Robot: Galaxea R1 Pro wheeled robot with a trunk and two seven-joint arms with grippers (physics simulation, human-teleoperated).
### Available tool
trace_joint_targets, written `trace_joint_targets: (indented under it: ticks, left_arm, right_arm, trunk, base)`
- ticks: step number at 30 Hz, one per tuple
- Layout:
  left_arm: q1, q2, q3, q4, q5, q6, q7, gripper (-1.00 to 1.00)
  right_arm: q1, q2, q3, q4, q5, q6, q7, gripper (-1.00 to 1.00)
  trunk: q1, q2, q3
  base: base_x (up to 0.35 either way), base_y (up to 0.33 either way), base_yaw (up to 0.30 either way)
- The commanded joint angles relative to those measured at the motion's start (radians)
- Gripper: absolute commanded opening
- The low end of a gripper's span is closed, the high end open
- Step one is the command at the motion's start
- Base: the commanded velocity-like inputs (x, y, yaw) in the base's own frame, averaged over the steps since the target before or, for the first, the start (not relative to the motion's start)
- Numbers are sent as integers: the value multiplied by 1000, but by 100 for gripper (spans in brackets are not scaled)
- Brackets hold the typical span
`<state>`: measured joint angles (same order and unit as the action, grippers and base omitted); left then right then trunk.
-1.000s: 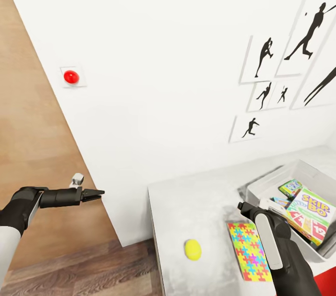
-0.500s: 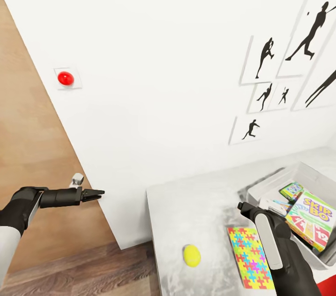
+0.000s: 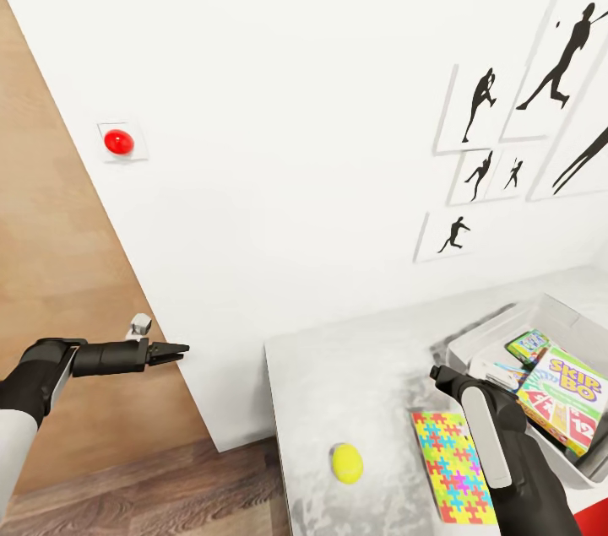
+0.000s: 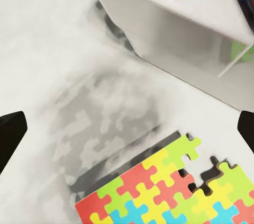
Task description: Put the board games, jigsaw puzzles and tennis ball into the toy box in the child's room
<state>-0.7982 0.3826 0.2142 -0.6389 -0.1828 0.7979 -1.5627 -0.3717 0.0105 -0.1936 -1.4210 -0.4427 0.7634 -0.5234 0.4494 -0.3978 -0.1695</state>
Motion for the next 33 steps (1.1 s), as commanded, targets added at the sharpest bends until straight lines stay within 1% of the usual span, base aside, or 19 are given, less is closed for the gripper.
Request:
trace_joint_targets:
  ticks: [1, 26, 31, 33]
  left_arm:
    - [-1, -1, 4, -1, -10, 11, -8, 100]
    - [-1, -1, 4, -1, -7, 8, -8, 100]
    - [-1, -1, 4, -1, -6, 7, -8, 100]
    - [-1, -2, 4, -1, -6, 7, -8, 100]
  right_arm:
    - [-1, 0, -1, -2, -10, 2, -9, 100]
    - [-1, 2, -1, 3, -10, 1, -9, 100]
    - [-11, 0, -3, 38, -9, -14, -9, 100]
    - [-31, -1, -4, 86, -8, -48, -9, 100]
  trunk:
    - [1, -2, -2]
    - [1, -2, -2]
    - [1, -2, -2]
    - [1, -2, -2]
  base:
    - [0, 0, 0]
    - [0, 0, 0]
    - [0, 0, 0]
    - [0, 0, 0]
